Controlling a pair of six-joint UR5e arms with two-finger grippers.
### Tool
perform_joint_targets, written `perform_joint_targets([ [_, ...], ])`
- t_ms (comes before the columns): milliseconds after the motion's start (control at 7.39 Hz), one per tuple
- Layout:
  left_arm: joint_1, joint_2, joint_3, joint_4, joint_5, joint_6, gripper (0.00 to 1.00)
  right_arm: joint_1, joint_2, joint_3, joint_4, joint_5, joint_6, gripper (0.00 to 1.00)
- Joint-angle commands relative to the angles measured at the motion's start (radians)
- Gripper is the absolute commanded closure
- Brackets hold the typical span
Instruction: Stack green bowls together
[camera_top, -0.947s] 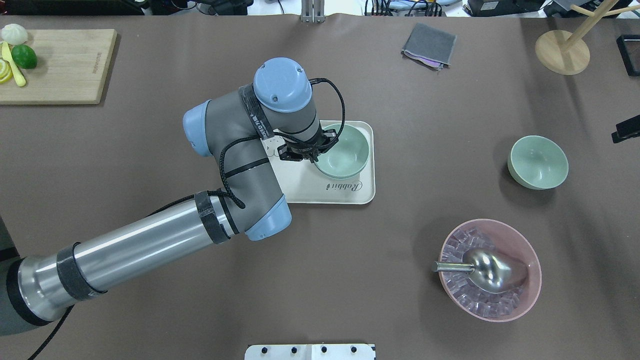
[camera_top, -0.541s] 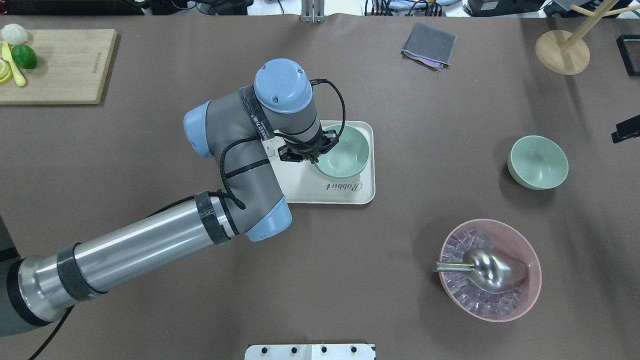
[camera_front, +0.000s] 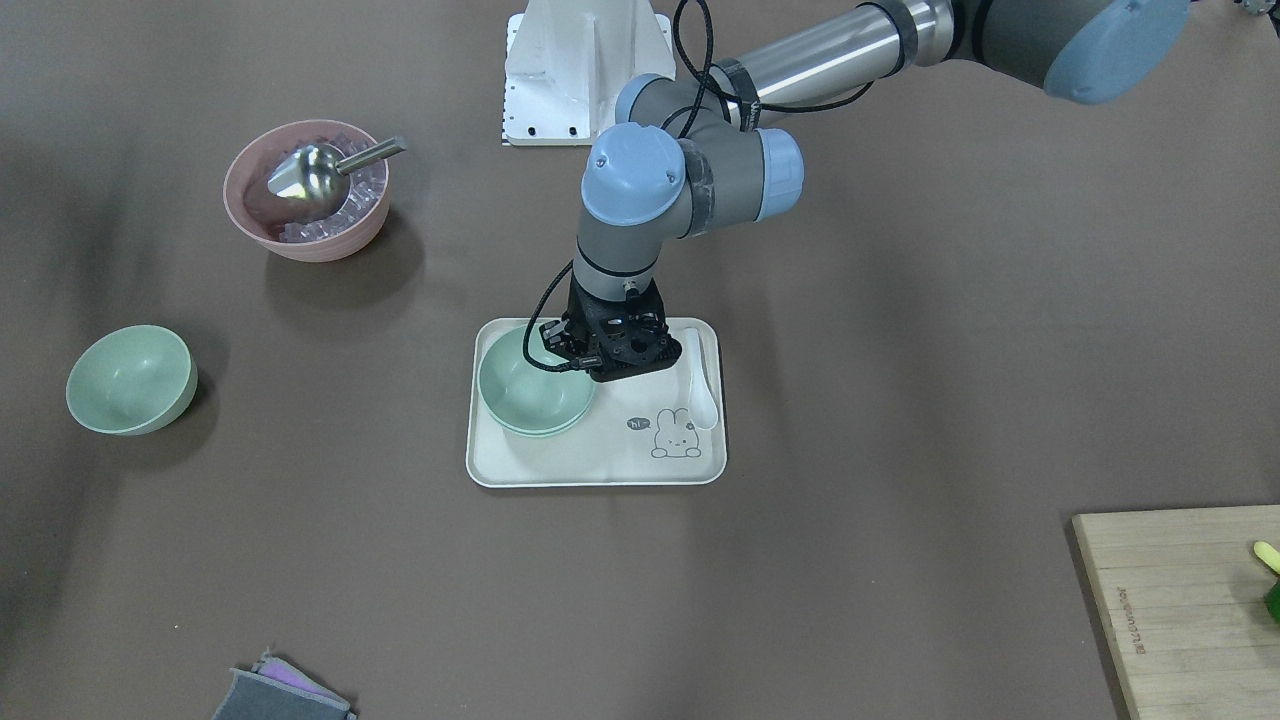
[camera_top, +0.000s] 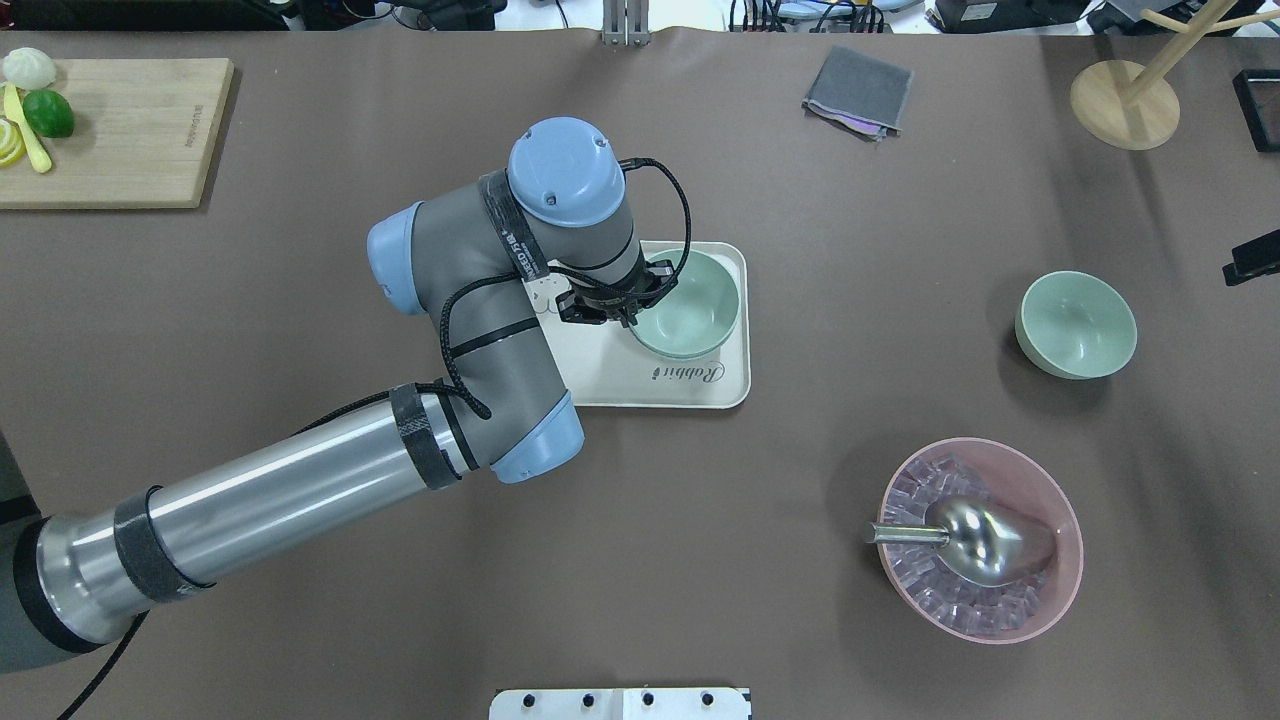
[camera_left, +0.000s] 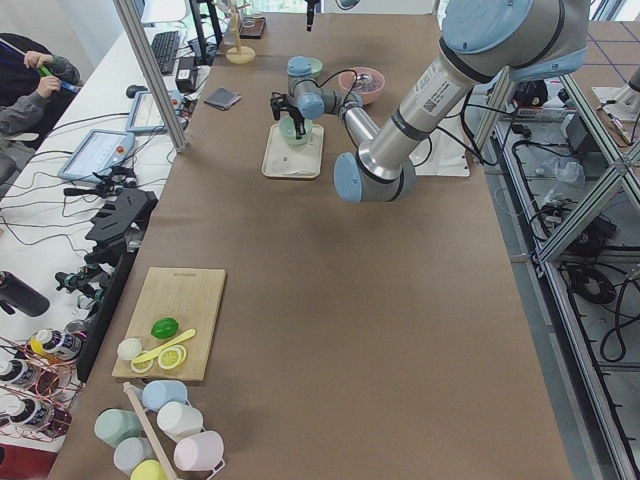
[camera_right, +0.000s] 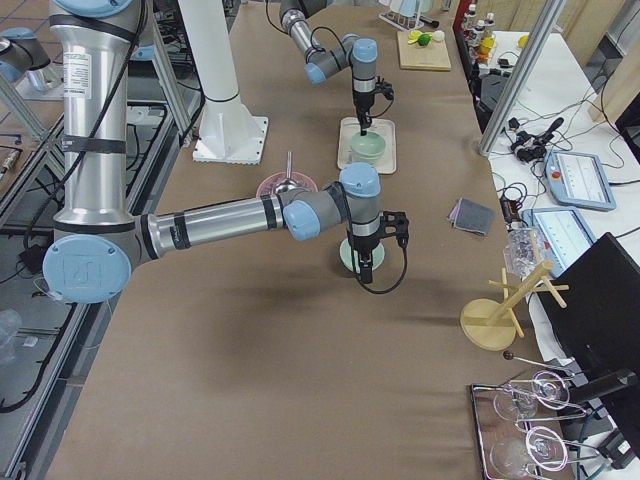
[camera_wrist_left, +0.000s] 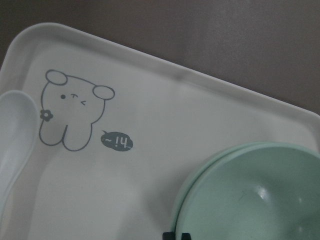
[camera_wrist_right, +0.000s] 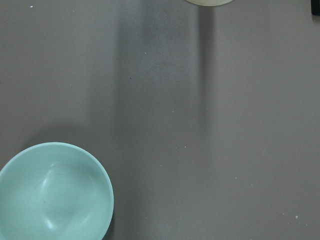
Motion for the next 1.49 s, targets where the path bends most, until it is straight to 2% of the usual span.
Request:
perform_joint_targets([
  [0,0.0,0.0,0.0,-0.011,0.0,0.0,1.0,0.0,0.0,0.0,0.0,0.0,0.0,0.0],
  [135,0.0,0.005,0.0,-0.027,0.002,0.0,0.87,0.0,0.0,0.0,0.0,0.0,0.0,0.0],
  [406,0.0,0.027,-0.003,-0.085,0.009,0.0,0.03,0.0,0.0,0.0,0.0,0.0,0.0,0.0],
  [541,0.0,0.028,-0.002,-0.096,0.055,0.0,0.02,0.0,0.0,0.0,0.0,0.0,0.0,0.0],
  [1082,-0.006,0.029,-0.043,-0.093,0.054,0.008,0.02,0.0,0.0,-0.001,0.0,0.0,0.0,0.0],
  [1217,-0.008,0.067,-0.089,-0.09,0.042,0.014,0.02,-0.003,0.0,-0.001,0.0,0.0,0.0,0.0],
  [1352,-0.015,0.159,-0.201,-0.085,-0.01,0.052,0.02,-0.006,0.0,-0.005,0.0,-0.001,0.002,0.0],
])
